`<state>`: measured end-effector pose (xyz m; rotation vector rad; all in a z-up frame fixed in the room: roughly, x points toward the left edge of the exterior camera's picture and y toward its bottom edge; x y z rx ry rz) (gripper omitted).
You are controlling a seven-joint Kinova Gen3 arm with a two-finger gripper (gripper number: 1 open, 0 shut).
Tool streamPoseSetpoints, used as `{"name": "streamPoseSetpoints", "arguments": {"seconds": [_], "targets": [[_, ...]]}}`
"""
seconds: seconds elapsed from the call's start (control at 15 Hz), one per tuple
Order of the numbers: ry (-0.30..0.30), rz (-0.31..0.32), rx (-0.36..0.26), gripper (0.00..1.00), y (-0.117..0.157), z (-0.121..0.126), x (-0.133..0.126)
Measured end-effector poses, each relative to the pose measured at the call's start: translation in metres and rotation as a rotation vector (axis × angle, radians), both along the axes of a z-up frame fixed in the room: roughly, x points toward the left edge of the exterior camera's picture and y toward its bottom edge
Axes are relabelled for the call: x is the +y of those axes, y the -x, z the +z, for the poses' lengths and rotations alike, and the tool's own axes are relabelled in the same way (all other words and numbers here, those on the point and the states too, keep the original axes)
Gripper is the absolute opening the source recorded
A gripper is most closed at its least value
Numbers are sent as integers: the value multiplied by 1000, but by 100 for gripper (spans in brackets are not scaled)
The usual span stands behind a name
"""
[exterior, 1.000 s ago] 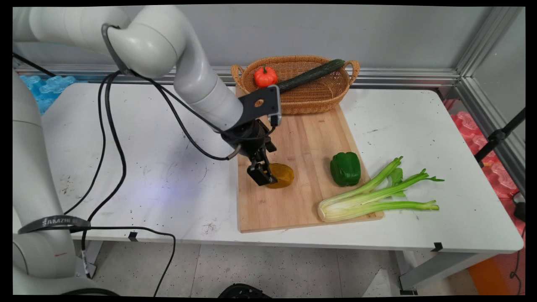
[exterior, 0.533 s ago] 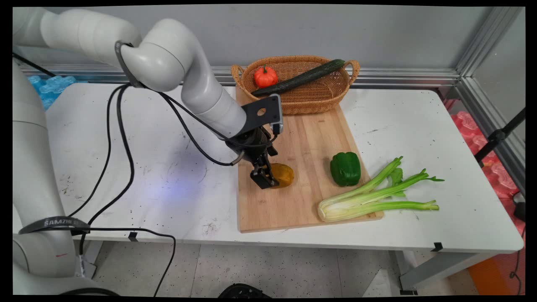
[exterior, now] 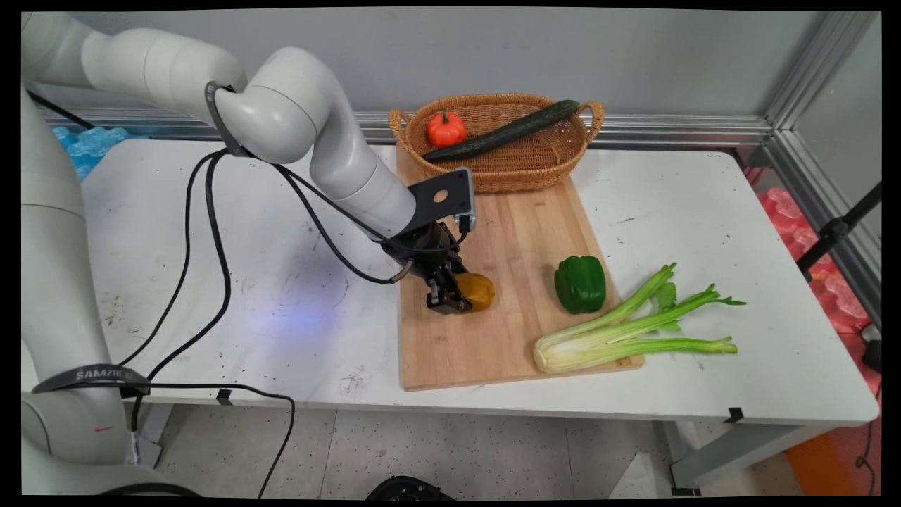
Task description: Place the picked object in the vegetable basket
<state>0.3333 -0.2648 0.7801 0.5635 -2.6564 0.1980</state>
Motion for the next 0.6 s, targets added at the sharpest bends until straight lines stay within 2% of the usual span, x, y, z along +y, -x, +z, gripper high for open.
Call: {"name": "streamPoseSetpoints", "arguments": {"seconds": [0.33,0.6], "targets": [[-13,1,8,0,-4,4,-8],[0,-6,23,0,-8,27,-29]]}}
